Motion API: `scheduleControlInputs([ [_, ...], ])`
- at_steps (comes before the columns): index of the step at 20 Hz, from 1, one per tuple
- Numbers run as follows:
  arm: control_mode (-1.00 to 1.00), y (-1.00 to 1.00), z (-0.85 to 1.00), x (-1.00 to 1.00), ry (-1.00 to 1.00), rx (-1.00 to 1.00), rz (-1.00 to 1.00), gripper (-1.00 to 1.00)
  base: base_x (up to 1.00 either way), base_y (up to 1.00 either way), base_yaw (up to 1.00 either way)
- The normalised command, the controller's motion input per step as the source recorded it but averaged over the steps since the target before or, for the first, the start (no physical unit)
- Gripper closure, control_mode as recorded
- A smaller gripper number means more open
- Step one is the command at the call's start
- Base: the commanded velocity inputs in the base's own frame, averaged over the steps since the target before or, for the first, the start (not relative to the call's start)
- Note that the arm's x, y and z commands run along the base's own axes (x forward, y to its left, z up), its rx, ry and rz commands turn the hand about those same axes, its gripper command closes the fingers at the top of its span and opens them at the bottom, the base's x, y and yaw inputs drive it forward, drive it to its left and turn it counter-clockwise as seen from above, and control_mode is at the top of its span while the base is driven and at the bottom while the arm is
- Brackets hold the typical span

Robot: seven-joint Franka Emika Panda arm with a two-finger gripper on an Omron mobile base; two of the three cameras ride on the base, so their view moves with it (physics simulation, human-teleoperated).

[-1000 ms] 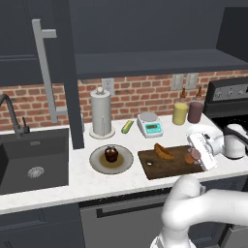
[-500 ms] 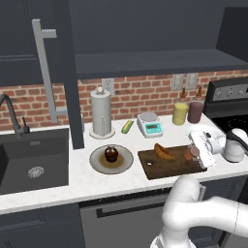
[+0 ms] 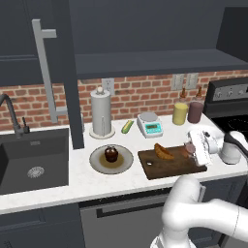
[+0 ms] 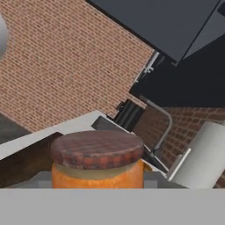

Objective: From the different types of pastries on the counter, select a croissant and place it on the cutting board. Then retrieve a jar of jam from the cabinet and place it alongside the croissant on the cutting board.

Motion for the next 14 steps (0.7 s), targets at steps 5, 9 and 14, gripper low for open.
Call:
scheduleControlInputs([
  [5,-1.00,0.00,-0.08,0.20,0.03,0.00,0.00,1.00,0.00,0.00,0.00],
  [9,-1.00,0.00,-0.29,0.22,0.10,0.00,0.00,1.00,0.00,0.00,0.00],
  [14,-1.00,-0.05,-0.31,0.24,0.10,0.00,0.00,1.00,0.00,0.00,0.00],
])
